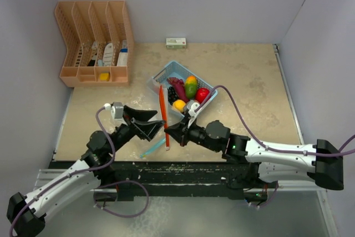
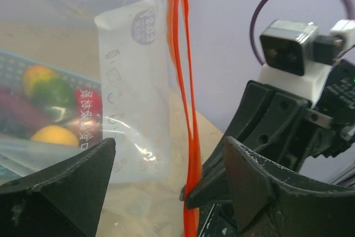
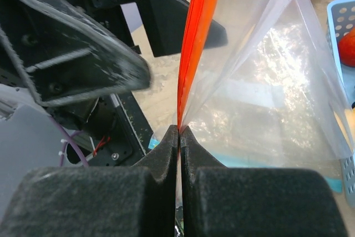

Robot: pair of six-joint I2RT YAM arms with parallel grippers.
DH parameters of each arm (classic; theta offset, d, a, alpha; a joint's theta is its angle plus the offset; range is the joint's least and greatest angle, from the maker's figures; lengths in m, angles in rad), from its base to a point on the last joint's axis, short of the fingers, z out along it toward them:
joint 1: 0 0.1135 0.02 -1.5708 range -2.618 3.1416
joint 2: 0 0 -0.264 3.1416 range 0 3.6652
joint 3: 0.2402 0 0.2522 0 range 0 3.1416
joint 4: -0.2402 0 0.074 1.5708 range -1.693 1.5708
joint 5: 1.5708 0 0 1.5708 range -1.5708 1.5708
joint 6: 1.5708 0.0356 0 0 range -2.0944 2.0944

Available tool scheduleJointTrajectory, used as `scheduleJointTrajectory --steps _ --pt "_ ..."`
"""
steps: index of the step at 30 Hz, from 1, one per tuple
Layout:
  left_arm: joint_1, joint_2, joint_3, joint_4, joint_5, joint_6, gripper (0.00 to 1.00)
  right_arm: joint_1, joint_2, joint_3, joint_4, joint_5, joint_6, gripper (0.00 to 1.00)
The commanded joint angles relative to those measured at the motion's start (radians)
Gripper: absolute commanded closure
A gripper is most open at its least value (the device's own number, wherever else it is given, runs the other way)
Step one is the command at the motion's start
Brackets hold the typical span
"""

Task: Place the food in the zip-top bag and seal the zipper
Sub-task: Open the zipper of the food storage bag.

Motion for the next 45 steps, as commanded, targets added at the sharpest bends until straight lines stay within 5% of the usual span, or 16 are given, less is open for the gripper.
scheduleJointTrajectory --steps 1,19,33,45 --pt "-0.002 -0.072 0.011 0.041 -0.002 0.031 0.17 -0.002 -0.033 0.028 0.004 -0.013 -0.016 1.00" --pt "-0.002 -0.002 0.071 0.112 -0.244 0.090 0.25 -0.002 -0.044 0.031 -0.012 -0.050 -0.011 1.00" --pt "-0.002 0.109 0.104 0.179 -0.214 0.077 0.27 -0.002 -0.033 0.033 -0.023 -0.043 -0.005 1.00" --pt "-0.002 0.223 0.165 0.192 -0.160 0.084 0.39 -0.002 -0.021 0.051 -0.041 -0.047 -0.015 1.00"
